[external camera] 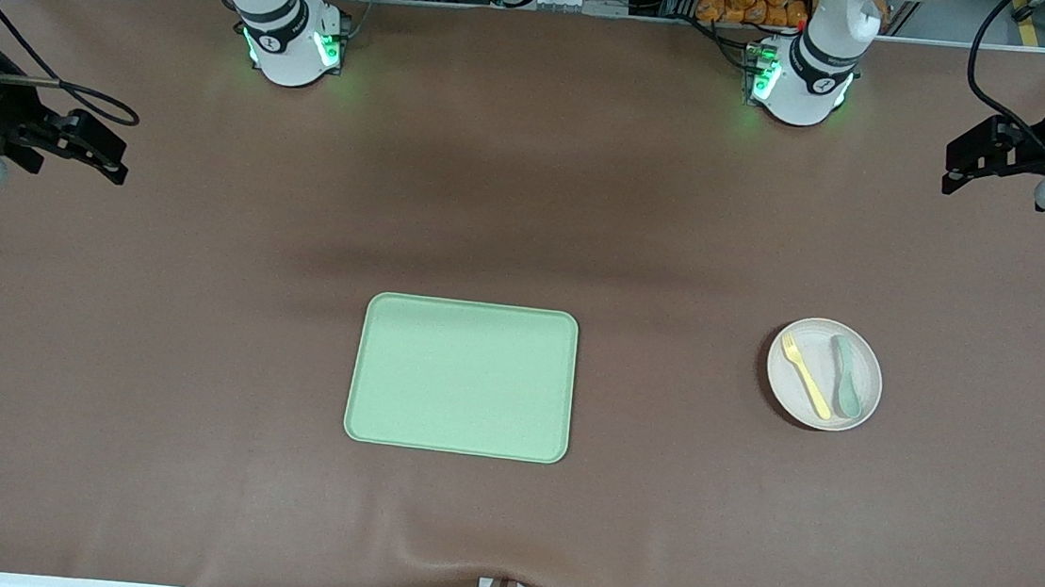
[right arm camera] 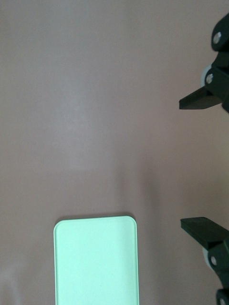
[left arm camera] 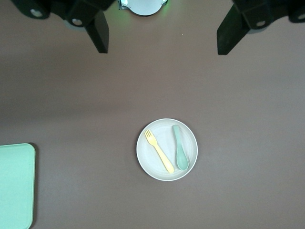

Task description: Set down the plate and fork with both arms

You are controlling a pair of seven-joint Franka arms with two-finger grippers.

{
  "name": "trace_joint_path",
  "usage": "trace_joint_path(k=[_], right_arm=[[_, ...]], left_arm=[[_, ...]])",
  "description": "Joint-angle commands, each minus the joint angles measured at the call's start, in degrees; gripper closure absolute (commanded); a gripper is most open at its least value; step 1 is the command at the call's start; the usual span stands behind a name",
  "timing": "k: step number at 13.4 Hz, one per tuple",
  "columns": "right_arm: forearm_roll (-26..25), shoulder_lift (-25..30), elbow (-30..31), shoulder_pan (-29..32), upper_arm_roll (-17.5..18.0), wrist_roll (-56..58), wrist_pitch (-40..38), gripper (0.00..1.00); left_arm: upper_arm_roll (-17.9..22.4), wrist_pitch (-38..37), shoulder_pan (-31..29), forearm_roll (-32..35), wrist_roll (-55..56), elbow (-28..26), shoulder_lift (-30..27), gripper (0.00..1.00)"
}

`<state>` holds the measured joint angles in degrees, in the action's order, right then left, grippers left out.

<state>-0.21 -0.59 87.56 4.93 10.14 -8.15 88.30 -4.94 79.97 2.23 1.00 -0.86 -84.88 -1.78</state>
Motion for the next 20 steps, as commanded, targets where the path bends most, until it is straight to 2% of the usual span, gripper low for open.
trace_joint_path(k=[1,20], right_arm=[[1.5,-0.6,-1.2,0.6,0.4,0.6,-0.2,0.0],[0.8,-0.6,-1.0,0.3,0.4,0.8,-0.2,0.0]], left_arm=[[-0.1,-1.2,-0.2,-0.2,0.1,0.9,0.0,0.0],[0.3,-1.0,-0.4,-0.1,1.3,0.9,0.9,0.0]])
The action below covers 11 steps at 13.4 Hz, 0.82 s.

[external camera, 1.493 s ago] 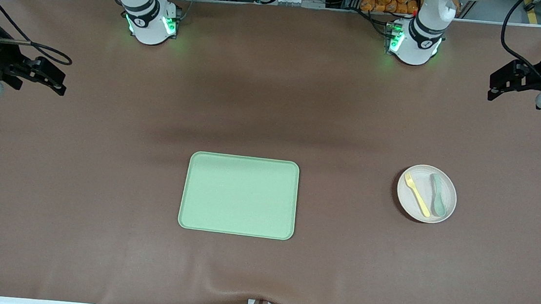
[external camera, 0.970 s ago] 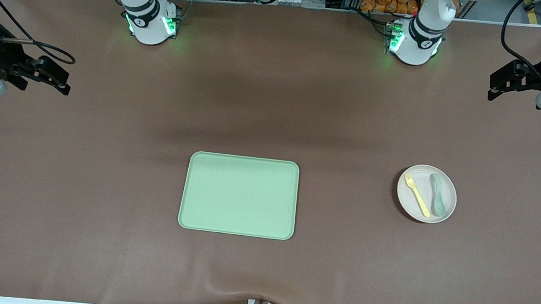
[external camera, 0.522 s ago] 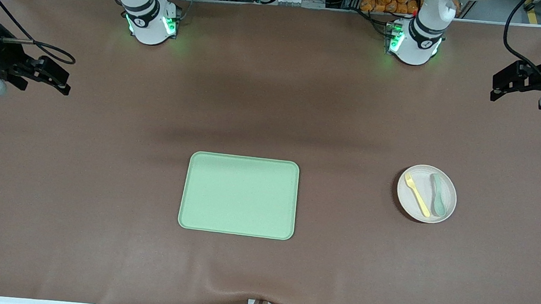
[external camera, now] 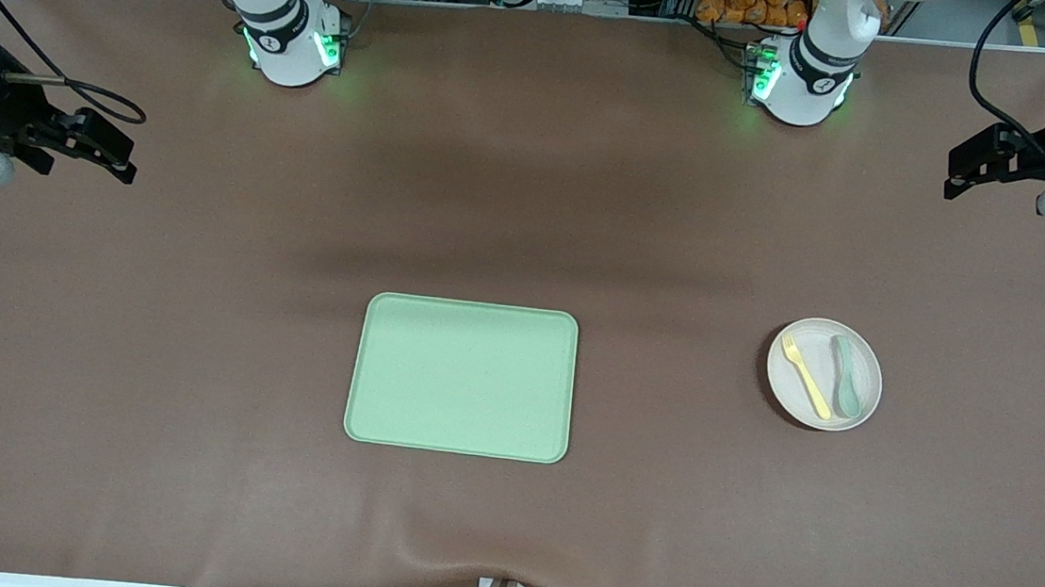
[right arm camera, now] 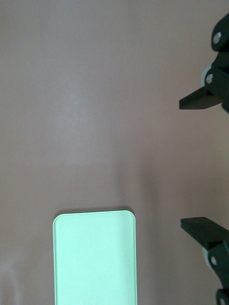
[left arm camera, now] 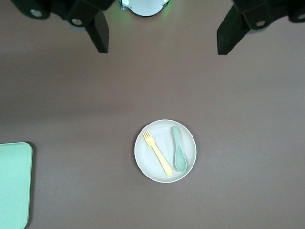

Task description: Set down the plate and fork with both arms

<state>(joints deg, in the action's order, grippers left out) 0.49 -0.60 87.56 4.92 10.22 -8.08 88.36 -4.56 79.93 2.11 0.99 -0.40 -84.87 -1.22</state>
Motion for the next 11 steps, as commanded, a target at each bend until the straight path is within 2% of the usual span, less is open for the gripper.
trace_joint_path(k=[1,3,6,11], right_arm=[[0.1,-0.6,-1.0,0.4,0.3,0.7,-0.3,0.0],[0.0,-0.6,-0.8,0.4,0.3,0.6,-0.4,0.0],[-0.1,-0.6,-0.8,0.4,0.3,0.4,-0.4,0.0],[0.0,-1.1,-0.7,0.5,0.3,0.3,-0.5,0.0]], left_arm=[[0.0,-1.0,-0.8,0.1,0.8,0.1,0.4,0.0],[-0.1,-1.0,-4.4,-0.1,0.7,-0.4,1.6,0.0],[0.0,-0.6,-6.0,-0.4,0.6,-0.3,4.2,0.0],[0.0,1.3,-8.5,0.2,0.4,-0.9,13.1,0.0]])
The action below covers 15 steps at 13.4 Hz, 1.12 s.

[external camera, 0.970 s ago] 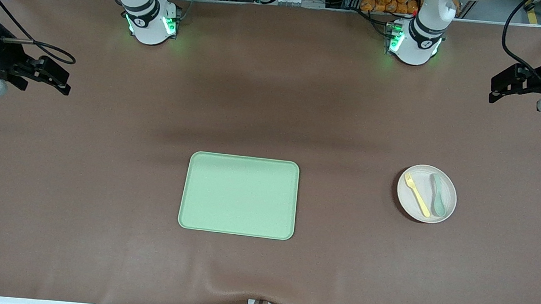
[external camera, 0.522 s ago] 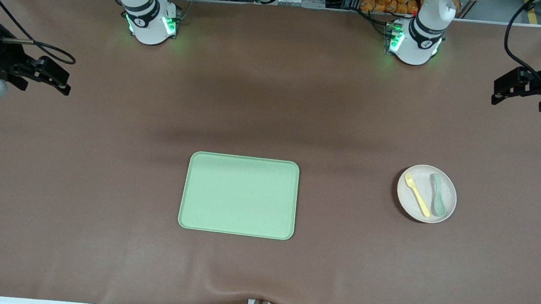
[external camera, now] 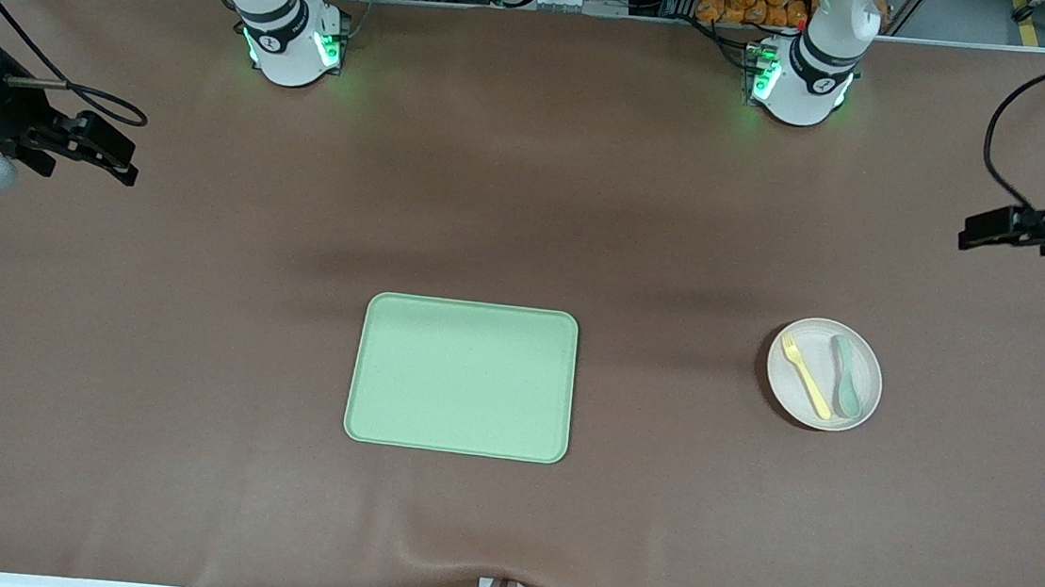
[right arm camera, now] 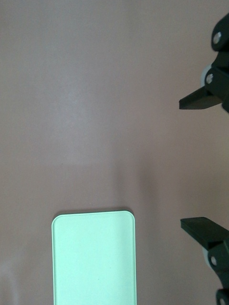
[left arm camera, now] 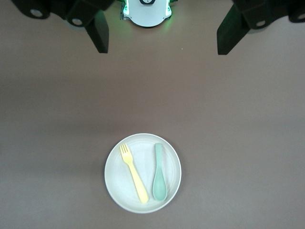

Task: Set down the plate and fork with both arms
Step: 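Move the left gripper down to the rim of the white plate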

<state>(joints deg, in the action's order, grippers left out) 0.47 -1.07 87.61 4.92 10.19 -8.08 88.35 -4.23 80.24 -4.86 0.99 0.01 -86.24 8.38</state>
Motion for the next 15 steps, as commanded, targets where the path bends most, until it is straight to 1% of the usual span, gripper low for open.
trace_joint_path(k=[1,2,5,8,9,10,12,15], right_arm=[[0.1,-0.6,-0.8,0.6,0.4,0.2,-0.5,0.0],[0.1,-0.6,-0.8,0.6,0.4,0.2,-0.5,0.0],[0.1,-0.6,-0.8,0.5,0.4,0.2,-0.5,0.0],[0.1,-0.6,-0.7,0.4,0.4,0.2,-0.5,0.0],[0.1,-0.6,-0.7,0.4,0.4,0.2,-0.5,0.0],[0.1,-0.6,-0.6,0.4,0.4,0.1,-0.5,0.0],[0.1,-0.6,-0.6,0.4,0.4,0.1,-0.7,0.0],[0.1,-0.6,-0.6,0.4,0.4,0.0,-0.7,0.0]], left_arm=[[-0.3,1.8,-2.3,0.2,-0.1,-0.4,4.9,0.0],[-0.3,4.2,-3.1,0.2,-0.3,-2.0,5.9,0.0],[-0.3,14.5,-5.6,0.3,-0.9,-7.5,8.6,0.0],[-0.3,23.3,-6.0,0.9,-1.1,-7.8,15.6,0.0],[-0.2,25.5,-6.1,2.6,-1.1,-7.8,17.9,0.0],[-0.2,26.7,-7.5,3.2,-1.1,-7.8,19.8,0.0],[-0.3,29.3,-8.5,3.3,-1.2,-8.2,23.1,0.0],[-0.2,36.3,-8.8,3.3,-1.2,-10.1,26.0,0.0]])
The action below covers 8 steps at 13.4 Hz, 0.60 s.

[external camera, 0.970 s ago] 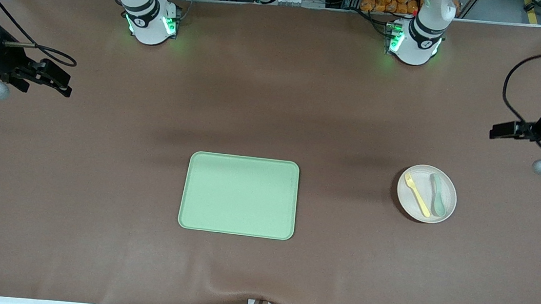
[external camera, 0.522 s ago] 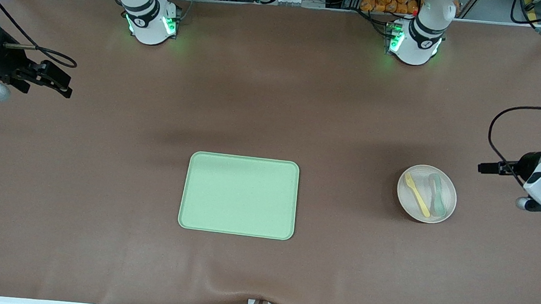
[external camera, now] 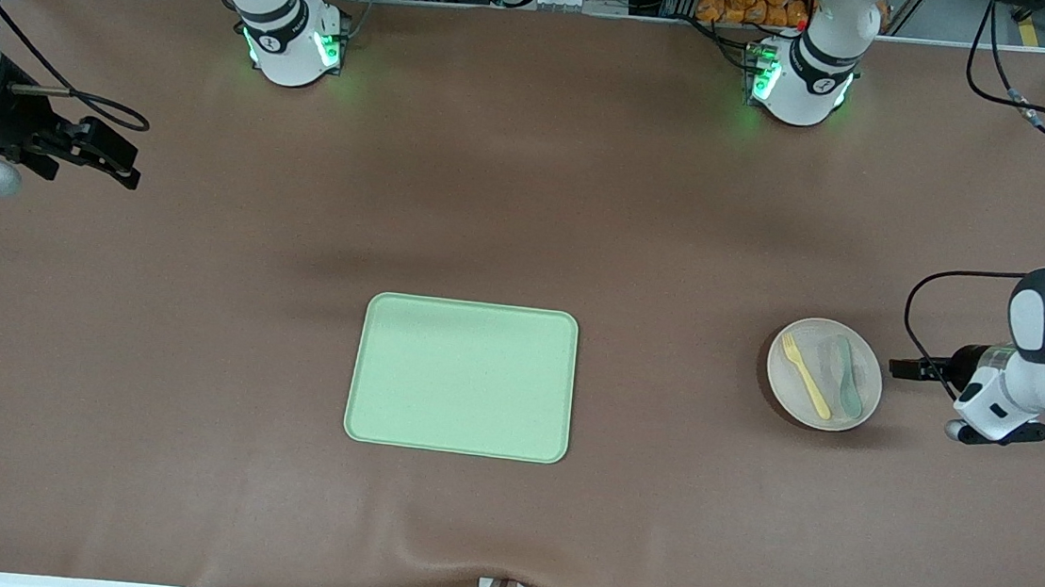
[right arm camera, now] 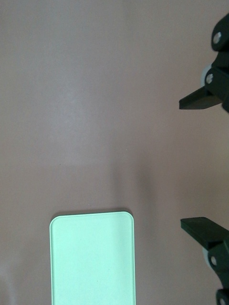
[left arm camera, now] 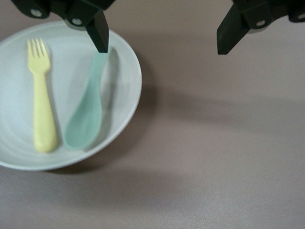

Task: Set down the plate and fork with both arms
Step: 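Move the left gripper down to the rim of the white plate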

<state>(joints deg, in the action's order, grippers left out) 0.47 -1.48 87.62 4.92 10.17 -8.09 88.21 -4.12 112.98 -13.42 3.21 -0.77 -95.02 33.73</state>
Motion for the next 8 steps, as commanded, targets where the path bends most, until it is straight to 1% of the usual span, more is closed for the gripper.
trace_joint_path(k=[1,3,8], right_arm=[[0.1,-0.2,-0.6,0.4,0.4,0.0,-0.8,0.0],[0.1,-0.2,-0.5,0.4,0.4,0.0,-0.8,0.0],[0.1,-0.3,-0.6,0.3,0.4,0.0,-0.7,0.0]], left_arm=[[-0.4,5.8,-0.2,1.1,-0.4,-2.6,0.8,0.0],[-0.4,8.6,-0.2,1.1,-0.4,-4.3,1.4,0.0],[-0.4,10.7,0.1,1.1,-0.4,-4.5,2.8,0.0]])
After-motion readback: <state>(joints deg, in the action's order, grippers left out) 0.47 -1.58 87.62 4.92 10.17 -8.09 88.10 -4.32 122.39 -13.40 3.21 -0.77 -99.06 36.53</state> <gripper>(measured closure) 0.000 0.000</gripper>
